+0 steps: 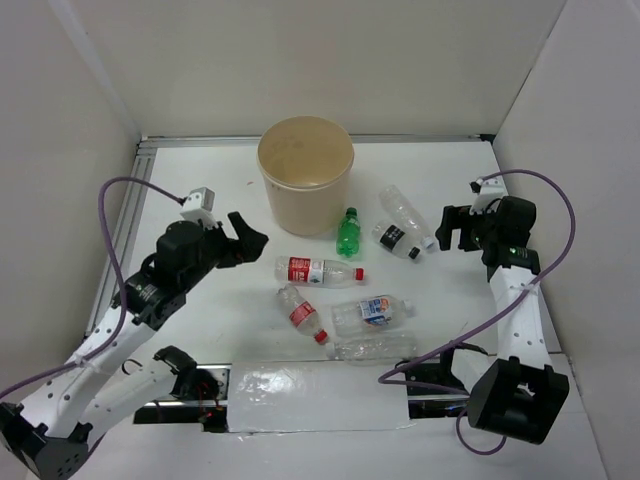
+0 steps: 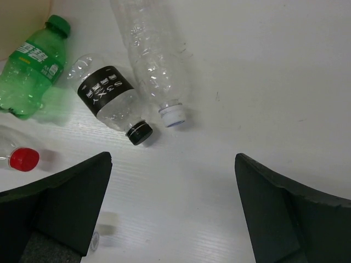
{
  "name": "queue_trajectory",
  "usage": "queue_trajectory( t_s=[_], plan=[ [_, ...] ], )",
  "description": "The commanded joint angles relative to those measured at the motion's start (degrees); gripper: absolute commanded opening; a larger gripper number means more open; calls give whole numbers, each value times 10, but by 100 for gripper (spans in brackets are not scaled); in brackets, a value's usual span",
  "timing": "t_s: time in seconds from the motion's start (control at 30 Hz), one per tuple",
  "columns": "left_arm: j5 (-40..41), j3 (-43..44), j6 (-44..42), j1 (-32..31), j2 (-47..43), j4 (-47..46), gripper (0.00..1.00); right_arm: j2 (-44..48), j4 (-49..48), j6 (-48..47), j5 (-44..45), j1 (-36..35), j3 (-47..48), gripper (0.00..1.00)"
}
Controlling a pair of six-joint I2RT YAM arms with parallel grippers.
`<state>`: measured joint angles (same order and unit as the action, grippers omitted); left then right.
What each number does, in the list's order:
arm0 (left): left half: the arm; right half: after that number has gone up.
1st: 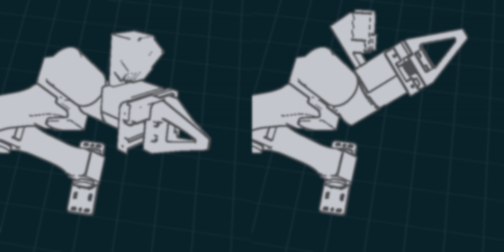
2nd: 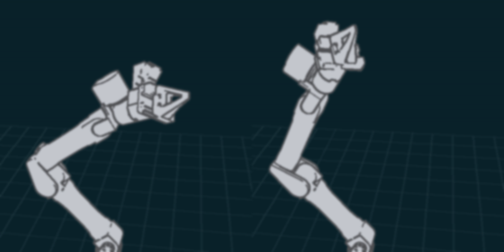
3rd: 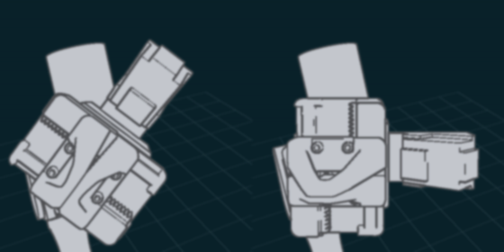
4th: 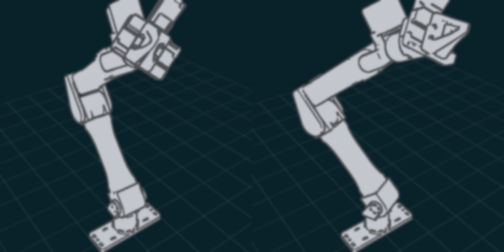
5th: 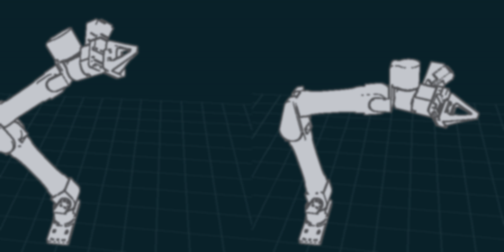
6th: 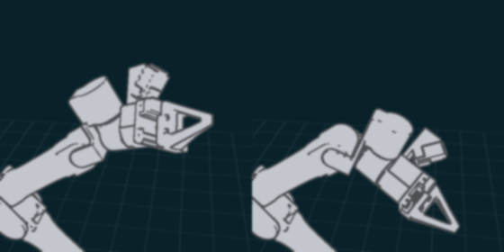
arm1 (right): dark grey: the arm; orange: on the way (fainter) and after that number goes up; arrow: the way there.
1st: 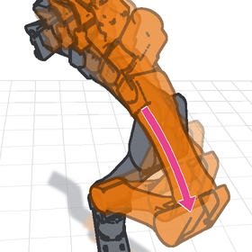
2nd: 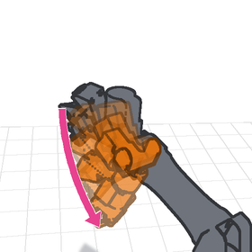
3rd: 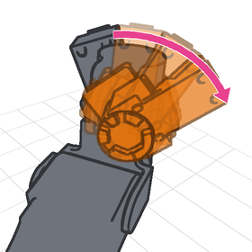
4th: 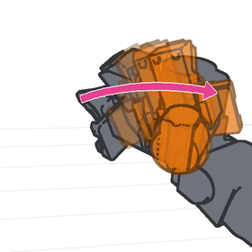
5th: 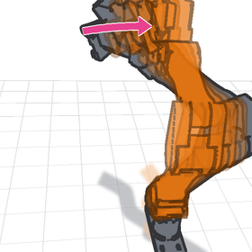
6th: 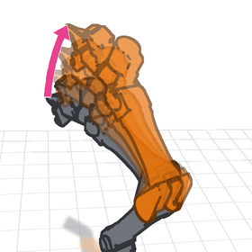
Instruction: Put the plastic bottles in the bin
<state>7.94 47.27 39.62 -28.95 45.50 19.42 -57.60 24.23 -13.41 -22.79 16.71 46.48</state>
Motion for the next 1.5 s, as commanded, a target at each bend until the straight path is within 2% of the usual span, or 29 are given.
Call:
queue_trajectory(
  t_s=[0.0, 0.07, 0.17, 0.27, 0.33, 0.37, 0.4, 0.43, 0.47, 0.5, 0.57, 0.7, 0.77, 0.97, 1.07, 1.1, 1.23, 1.37, 1.47],
  plan=[
    [29, -23, 99, -78, 51, 73, 100, -7, -29, 23, -9, 5, -2, 100],
    [41, -24, 99, -93, 62, 63, 98, -7, -29, 16, -22, 5, -2, 100],
    [70, -5, 110, -153, 114, 56, 94, -7, -9, -21, -45, 10, -2, 100],
    [101, 23, 137, -203, 166, 56, 51, 0, 21, -82, -98, 16, -9, 100],
    [122, 43, 171, -233, 188, 88, 28, 0, 26, -82, -105, 16, -9, 50],
    [144, 49, 184, -244, 200, 98, 29, 0, 31, -82, -105, 16, -9, 37],
    [156, 58, 221, -254, 221, 110, 38, 0, 31, -82, -105, 16, -9, 33],
    [166, 58, 240, -262, 233, 133, 56, 0, 31, -82, -105, 16, -9, 44],
    [174, 63, 251, -274, 246, 138, 86, 0, 37, -82, -105, 16, -9, 58],
    [174, 69, 280, -274, 262, 154, 96, -7, 37, -82, -111, 16, -14, 71],
    [180, 92, 302, -287, 314, 192, 100, -15, 37, -82, -111, 16, -14, 88],
    [175, 120, 406, -298, 386, 248, 100, -40, 37, -82, -117, 16, -3, 91],
    [168, 120, 427, -303, 411, 248, 100, -46, 37, -82, -122, 16, 3, 92],
    [160, 75, 445, -303, 448, 153, 100, -57, 37, -87, -128, 4, 3, 92],
    [171, 70, 428, -303, 456, 126, 76, -64, 19, -87, -133, -7, 9, 92],
    [171, 70, 420, -303, 456, 114, 54, -79, 14, -87, -139, -7, 9, 92],
    [164, 56, 401, -303, 442, 101, 14, -140, 6, -93, -146, -42, 57, 91],
    [203, 77, 367, -352, 373, 143, 0, -191, 11, -98, -154, -76, 119, 91],
    [239, 113, 325, -401, 312, 186, 0, -216, 11, -98, -154, -98, 146, 91]
  ],
)
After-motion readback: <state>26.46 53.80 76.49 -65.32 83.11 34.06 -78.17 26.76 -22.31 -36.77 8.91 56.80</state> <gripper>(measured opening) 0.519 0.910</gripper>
